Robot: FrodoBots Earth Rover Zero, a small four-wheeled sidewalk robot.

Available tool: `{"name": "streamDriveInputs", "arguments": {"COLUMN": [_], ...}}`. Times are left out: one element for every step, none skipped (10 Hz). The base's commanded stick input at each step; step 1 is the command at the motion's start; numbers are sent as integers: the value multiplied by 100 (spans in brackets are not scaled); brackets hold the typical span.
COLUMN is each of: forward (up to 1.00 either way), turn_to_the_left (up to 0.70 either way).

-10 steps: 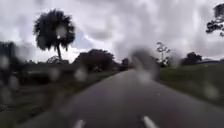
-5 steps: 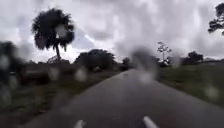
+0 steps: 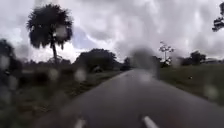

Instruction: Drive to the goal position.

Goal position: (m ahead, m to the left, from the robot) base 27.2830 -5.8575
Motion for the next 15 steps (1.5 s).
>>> {"name": "streamDriveInputs", "arguments": {"forward": [70,70,70,70,70,70,70,70,70,70,70,70,70,70,70], "turn_to_the_left": [0,0,0,0,0,0,0,0,0,0,0,0,0,0,0]}}
